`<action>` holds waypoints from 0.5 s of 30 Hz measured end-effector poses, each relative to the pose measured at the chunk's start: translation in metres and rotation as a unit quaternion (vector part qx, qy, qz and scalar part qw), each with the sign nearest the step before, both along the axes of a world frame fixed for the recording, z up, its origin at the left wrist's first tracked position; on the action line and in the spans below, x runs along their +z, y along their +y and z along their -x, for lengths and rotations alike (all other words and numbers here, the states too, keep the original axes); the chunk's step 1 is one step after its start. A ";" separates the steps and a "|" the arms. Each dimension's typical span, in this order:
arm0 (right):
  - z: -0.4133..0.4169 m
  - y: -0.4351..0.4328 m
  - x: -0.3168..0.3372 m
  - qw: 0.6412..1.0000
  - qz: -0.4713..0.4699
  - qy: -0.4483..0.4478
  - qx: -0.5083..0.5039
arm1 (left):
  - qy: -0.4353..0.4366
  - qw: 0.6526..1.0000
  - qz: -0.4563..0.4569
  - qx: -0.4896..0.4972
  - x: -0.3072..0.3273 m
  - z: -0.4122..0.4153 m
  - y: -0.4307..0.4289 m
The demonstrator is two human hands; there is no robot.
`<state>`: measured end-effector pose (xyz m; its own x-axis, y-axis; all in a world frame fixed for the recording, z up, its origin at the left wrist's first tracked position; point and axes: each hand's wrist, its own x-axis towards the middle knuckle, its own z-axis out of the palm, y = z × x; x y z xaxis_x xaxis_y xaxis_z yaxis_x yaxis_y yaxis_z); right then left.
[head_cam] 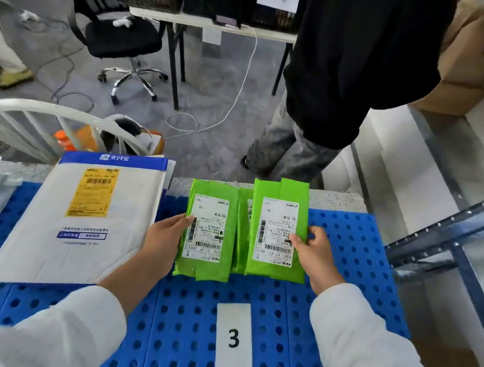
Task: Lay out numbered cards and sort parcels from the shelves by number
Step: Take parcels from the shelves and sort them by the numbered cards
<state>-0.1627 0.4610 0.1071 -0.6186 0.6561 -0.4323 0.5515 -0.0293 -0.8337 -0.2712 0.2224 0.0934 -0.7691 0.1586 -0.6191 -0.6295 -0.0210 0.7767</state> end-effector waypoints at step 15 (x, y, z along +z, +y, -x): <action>0.047 0.006 -0.063 0.984 -0.109 -0.088 0.110 | -0.016 0.994 0.084 0.060 -0.048 0.029 0.037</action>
<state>-0.2093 0.4673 0.0446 -0.6836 0.6035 -0.4104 0.6616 0.2751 -0.6976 -0.3002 0.2595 0.0455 -0.7563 -0.0417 -0.6529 -0.6541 0.0305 0.7558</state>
